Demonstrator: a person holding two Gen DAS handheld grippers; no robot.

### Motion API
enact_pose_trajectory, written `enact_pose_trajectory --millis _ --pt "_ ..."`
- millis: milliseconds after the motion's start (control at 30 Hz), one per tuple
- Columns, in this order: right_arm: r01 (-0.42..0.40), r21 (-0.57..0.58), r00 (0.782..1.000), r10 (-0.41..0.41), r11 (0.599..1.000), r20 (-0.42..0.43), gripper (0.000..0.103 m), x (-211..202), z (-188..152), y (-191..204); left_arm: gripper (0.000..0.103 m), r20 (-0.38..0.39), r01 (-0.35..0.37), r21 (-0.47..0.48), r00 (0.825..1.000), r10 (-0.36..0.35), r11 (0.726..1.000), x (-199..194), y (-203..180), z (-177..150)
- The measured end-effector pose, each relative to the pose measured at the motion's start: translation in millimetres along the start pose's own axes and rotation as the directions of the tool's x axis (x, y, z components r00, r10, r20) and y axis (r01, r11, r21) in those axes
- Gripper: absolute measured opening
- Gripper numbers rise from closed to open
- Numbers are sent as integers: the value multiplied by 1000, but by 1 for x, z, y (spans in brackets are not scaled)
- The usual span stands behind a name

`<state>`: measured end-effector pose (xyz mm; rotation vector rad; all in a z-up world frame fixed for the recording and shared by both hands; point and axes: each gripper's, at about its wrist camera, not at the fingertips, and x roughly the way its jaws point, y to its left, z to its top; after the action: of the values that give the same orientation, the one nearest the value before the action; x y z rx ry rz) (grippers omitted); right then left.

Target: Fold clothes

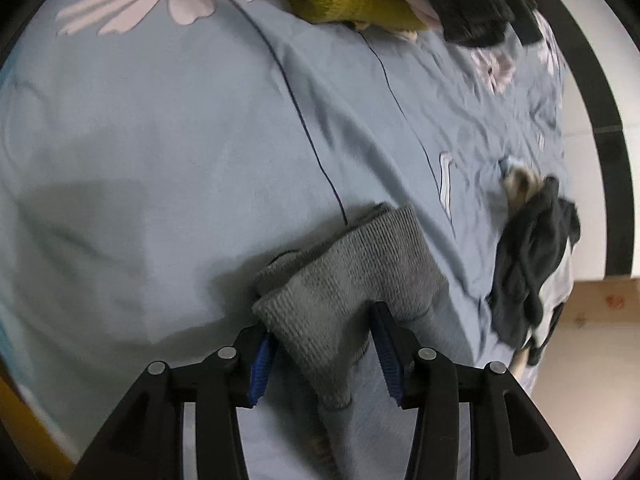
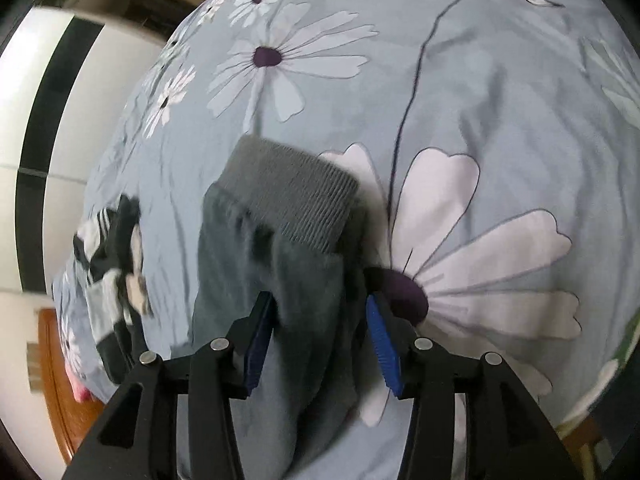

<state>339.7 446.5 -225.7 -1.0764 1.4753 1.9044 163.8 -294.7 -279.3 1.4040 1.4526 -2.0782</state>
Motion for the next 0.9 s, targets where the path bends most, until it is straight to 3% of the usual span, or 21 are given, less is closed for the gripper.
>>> enact_pose_trajectory --millis 133,233,300,333,400,500,600,800,900 --pt "-43 99 999 43 994 10 49 5 12 -17 49 8 18 -25 1000 -17 1000 0 3 2" --pt "-60 148 998 60 987 3 47 10 12 -16 36 5 24 -33 1000 -24 999 0 3 5" --pt "-58 172 998 59 983 -2 35 9 12 -12 21 0 23 -33 1000 -23 999 0 0 7" --pt "-54 179 998 55 982 -3 32 6 13 -9 18 -1 17 -25 1000 -17 1000 0 -3 7" --pt "-48 179 999 49 983 -1 18 -1 14 -1 16 -1 3 0 1000 -3 1000 -2 -14 9" --pt "-75 133 997 75 988 4 14 -13 19 24 15 12 31 26 999 -31 999 -13 -32 16" --pt "-160 25 987 160 987 8 13 -33 26 68 14 28 66 116 997 -70 991 -32 -65 23" --pt "-327 -124 943 332 937 24 13 -71 36 134 14 95 187 257 971 -217 948 -84 -119 46" --pt "-303 -113 952 307 946 14 13 -62 34 127 15 125 150 263 974 -188 953 -93 -112 61"
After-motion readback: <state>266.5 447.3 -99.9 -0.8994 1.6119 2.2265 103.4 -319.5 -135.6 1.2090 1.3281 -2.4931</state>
